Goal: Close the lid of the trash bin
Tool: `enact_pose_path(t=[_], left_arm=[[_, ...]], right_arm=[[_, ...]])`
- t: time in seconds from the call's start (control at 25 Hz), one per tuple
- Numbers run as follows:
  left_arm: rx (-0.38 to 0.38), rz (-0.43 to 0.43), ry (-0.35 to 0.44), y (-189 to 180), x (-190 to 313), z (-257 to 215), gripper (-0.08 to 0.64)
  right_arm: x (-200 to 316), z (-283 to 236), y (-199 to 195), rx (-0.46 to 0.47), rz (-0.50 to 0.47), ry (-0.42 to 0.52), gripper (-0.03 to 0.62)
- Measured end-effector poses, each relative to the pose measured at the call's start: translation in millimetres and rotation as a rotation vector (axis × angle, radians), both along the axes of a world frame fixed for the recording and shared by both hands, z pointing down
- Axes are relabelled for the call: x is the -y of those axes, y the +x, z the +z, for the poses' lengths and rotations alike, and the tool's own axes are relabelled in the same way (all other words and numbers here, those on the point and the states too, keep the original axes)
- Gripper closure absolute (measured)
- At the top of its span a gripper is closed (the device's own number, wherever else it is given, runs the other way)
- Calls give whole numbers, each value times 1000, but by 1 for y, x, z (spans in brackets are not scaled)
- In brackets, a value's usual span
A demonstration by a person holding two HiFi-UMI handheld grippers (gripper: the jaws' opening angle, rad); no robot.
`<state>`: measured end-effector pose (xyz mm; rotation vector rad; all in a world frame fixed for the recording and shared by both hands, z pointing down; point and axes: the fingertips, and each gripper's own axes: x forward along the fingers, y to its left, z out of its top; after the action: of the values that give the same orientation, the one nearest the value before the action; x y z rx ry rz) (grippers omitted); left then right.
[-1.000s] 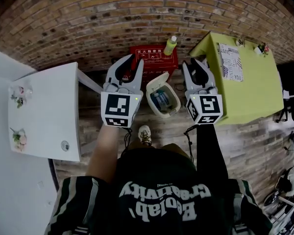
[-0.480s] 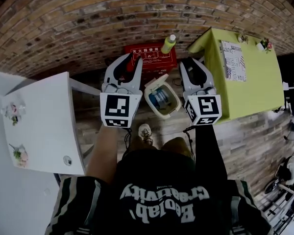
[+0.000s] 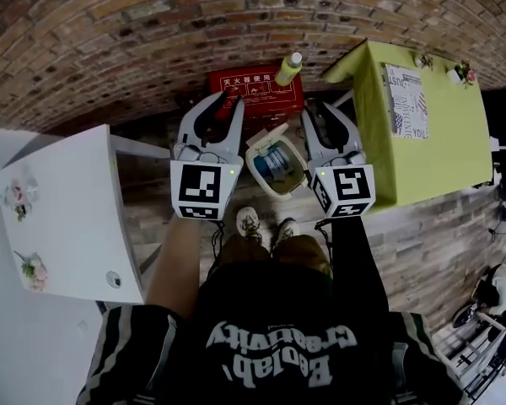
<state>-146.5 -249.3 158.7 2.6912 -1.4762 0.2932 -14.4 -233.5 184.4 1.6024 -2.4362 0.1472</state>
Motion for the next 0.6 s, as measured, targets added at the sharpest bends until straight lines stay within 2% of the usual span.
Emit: enact_pose_path(t=[0.28, 0.48, 0.6], left_arm=[[19, -14, -16, 11, 1, 16, 459], [22, -27, -20, 25, 1, 31, 457], [18, -43, -23, 34, 3, 39, 459]], right_arm=[[7, 16, 0, 10, -45, -22, 460], [14, 32, 9, 57, -67, -40, 454], [18, 40, 14, 97, -78, -40, 477]])
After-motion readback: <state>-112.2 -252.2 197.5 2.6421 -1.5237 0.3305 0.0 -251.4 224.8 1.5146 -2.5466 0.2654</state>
